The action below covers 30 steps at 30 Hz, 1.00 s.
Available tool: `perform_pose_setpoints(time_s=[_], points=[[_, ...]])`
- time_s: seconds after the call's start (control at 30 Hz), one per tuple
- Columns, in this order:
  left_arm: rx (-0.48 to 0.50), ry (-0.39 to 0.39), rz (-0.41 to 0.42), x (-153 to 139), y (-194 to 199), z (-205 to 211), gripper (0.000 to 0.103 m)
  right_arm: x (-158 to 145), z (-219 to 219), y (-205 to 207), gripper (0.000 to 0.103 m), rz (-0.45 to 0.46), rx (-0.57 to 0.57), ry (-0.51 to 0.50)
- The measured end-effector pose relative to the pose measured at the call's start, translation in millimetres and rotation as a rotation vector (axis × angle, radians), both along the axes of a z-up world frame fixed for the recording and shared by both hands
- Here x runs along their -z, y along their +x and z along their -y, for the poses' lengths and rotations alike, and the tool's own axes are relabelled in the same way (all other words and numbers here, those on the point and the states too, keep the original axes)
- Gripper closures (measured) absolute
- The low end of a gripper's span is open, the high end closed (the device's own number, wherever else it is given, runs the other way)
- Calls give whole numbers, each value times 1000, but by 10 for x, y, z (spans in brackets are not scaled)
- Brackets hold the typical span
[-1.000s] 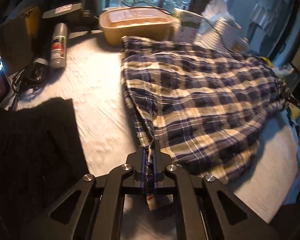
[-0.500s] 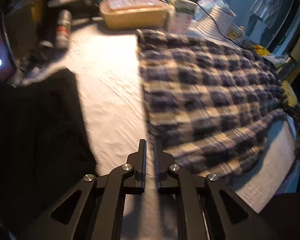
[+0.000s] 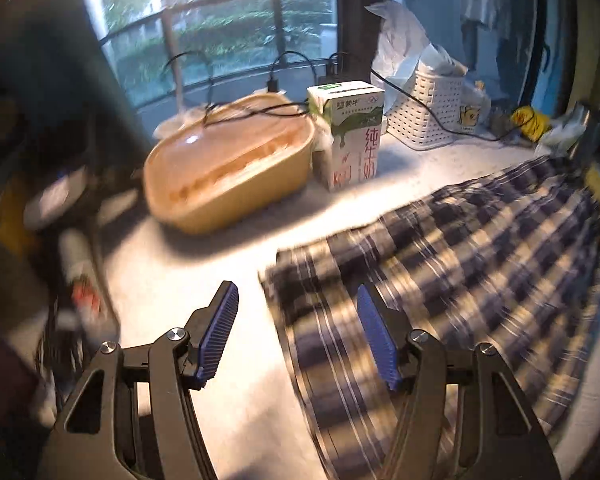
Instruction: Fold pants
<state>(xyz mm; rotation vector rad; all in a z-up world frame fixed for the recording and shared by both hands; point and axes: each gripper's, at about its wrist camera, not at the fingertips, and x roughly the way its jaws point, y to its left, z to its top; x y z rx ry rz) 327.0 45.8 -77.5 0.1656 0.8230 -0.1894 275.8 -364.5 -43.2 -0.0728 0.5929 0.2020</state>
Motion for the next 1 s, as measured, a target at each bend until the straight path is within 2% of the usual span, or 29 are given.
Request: perform_pose_setpoints(time_s=[0.1, 0.17, 0.2, 0.27, 0.3, 0.33, 0.4, 0.5, 0.67, 0.83, 0.93, 0.97, 1.0], points=[[15, -2, -31, 128, 244, -12, 41, 26, -263, 217, 36, -20, -94, 59], [16, -9, -57, 226, 375, -31, 41, 92, -480, 383, 61, -46, -126, 15], [8, -6, -74, 285, 434, -37, 42, 137, -561, 461, 66, -62, -134, -13], [14, -13, -77, 351, 478, -46, 55, 270, -784, 621, 91, -90, -158, -92], [20, -17, -86, 382, 494, -37, 75, 334, -841, 666, 91, -103, -165, -114], [22, -12, -94, 411, 518, -34, 89, 395, -898, 726, 91, -120, -172, -125], [28, 0, -75, 406, 531, -30, 97, 522, -1016, 870, 91, -166, -188, -151], [39, 31, -38, 303, 539, 4, 99, 659, -1089, 1052, 91, -210, -176, -175], [49, 31, 15, 128, 610, -5, 99, 757, -1006, 1300, 91, -250, -124, -128], [41, 12, 32, 54, 723, -27, 100, 562, -935, 1305, 90, -218, -105, -78], [25, 7, 28, 94, 756, -20, 100, 416, -983, 1274, 89, -229, -177, -56], [21, 2, 26, 108, 755, -13, 100, 375, -1042, 1265, 86, -236, -212, -70], [16, -1, 24, 123, 744, -17, 100, 341, -1104, 1255, 62, -229, -237, -86]])
